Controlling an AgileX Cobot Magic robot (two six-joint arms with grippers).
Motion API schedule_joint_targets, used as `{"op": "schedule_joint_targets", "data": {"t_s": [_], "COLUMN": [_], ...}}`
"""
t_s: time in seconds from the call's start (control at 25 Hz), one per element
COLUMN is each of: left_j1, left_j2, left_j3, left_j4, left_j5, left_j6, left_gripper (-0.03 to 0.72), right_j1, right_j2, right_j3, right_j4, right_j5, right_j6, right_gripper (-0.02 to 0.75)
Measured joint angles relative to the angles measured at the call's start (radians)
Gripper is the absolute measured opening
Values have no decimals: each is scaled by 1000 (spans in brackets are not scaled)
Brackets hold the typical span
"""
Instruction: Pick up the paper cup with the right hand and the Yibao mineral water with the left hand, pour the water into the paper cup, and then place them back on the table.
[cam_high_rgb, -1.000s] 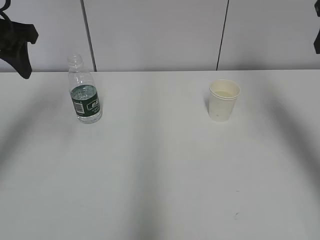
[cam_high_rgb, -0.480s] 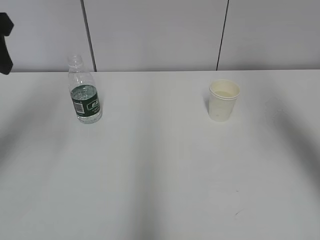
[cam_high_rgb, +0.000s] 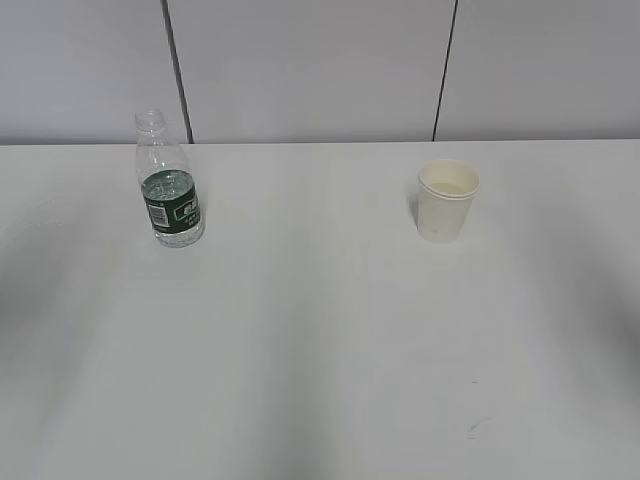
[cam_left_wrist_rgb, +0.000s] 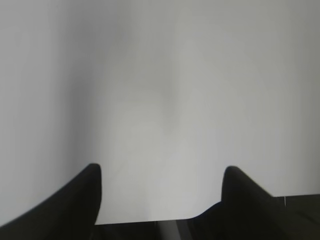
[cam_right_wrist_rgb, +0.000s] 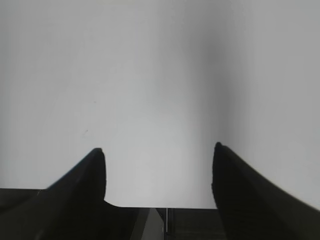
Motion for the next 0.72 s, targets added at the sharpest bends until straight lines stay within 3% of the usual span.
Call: {"op": "schedule_joint_targets", "data": {"t_s": [0.72], "left_j1": [0], "left_j2": [-568], "left_j3": [324], "left_j4": [33], "left_j5": [-28], "left_j6": [8], "left_gripper": [460], "right_j1": [0], "right_j2": [-556], "right_j3": [296], "right_j4": [-2], "right_j5": [10], "right_j6": [-16], "right_gripper": [519]}}
